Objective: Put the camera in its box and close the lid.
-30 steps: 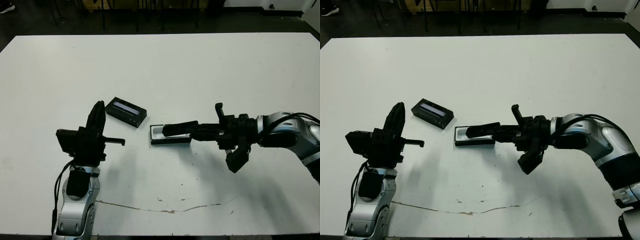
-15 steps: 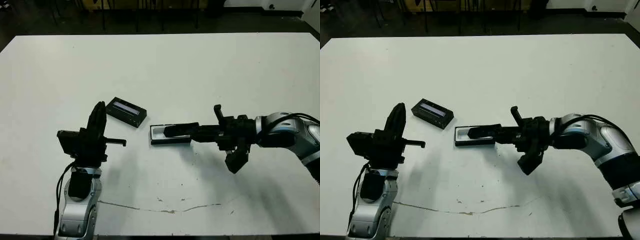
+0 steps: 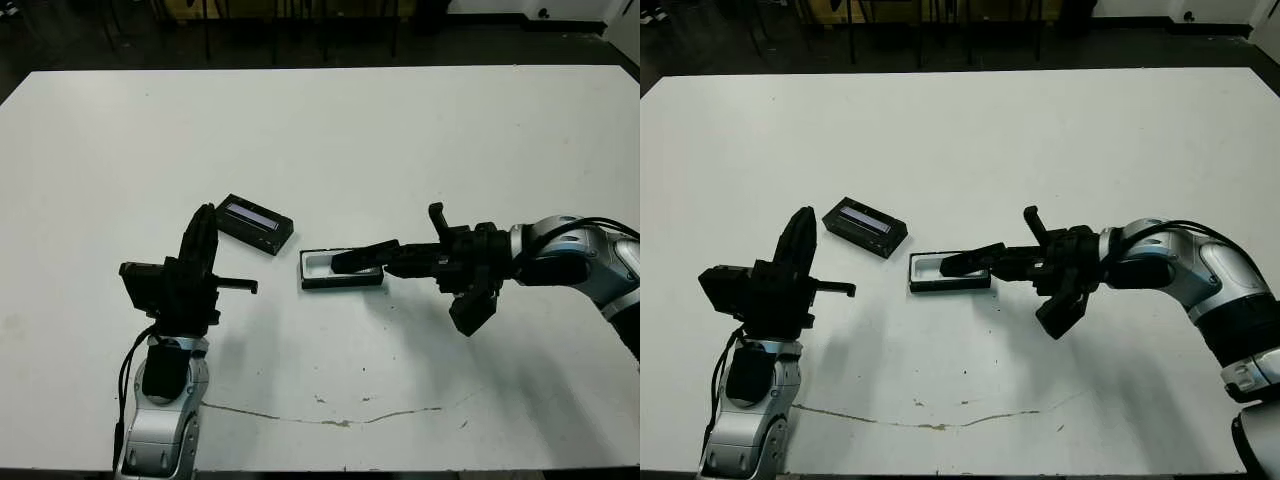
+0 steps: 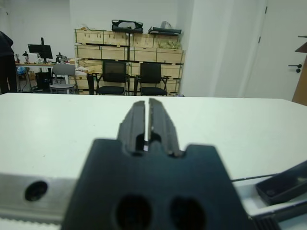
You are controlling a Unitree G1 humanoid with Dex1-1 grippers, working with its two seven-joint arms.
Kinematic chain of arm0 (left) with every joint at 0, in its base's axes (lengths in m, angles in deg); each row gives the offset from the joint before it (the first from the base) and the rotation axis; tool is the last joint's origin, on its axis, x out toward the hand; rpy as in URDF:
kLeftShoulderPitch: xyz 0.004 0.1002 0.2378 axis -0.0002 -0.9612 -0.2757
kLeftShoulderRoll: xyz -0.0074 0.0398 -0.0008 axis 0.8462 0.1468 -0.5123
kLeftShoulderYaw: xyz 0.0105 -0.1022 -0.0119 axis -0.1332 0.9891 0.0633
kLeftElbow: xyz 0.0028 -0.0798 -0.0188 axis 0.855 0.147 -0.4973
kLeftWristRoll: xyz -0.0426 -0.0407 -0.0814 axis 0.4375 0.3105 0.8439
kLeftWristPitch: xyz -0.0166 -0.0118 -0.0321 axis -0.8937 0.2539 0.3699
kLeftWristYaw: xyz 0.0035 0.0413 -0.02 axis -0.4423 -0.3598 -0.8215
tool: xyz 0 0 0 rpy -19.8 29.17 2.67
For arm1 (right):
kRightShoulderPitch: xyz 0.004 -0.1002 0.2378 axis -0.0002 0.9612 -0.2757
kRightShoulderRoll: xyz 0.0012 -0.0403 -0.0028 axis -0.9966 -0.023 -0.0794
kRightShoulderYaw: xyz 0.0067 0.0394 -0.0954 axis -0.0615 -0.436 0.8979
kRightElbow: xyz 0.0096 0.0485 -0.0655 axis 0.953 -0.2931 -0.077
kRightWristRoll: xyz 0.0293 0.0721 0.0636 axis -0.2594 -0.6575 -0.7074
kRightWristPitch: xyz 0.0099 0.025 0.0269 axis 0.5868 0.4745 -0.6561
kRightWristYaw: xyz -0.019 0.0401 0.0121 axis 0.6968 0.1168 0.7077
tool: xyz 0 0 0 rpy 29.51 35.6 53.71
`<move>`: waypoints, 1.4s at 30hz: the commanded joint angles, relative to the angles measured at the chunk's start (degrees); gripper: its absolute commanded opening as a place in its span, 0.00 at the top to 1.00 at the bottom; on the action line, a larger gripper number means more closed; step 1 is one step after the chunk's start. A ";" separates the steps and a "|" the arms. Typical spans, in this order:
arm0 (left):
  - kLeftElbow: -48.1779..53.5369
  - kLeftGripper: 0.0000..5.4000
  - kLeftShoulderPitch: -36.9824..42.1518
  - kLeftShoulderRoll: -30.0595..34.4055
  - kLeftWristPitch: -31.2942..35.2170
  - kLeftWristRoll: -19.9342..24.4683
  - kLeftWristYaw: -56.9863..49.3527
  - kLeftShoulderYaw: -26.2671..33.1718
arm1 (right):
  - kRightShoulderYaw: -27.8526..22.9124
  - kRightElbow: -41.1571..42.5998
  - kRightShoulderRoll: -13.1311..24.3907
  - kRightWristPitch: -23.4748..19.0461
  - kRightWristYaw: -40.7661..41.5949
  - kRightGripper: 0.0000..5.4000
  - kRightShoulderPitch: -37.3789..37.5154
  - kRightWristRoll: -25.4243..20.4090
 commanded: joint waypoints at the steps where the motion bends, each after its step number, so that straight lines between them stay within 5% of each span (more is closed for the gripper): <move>1: -0.26 1.00 -1.01 -0.15 1.05 -0.06 -0.34 -0.05 | 0.92 -1.52 -0.68 1.49 -0.50 1.00 -1.41 1.42; 33: -0.44 1.00 -1.85 -0.51 0.25 -0.71 -1.51 -0.58 | 4.97 -3.73 -5.65 3.14 -6.70 1.00 -5.32 11.82; 42: -0.57 1.00 -2.04 -0.61 -0.25 -0.68 -1.54 -0.35 | 6.26 -4.74 -7.31 2.19 -6.84 1.00 -5.52 11.80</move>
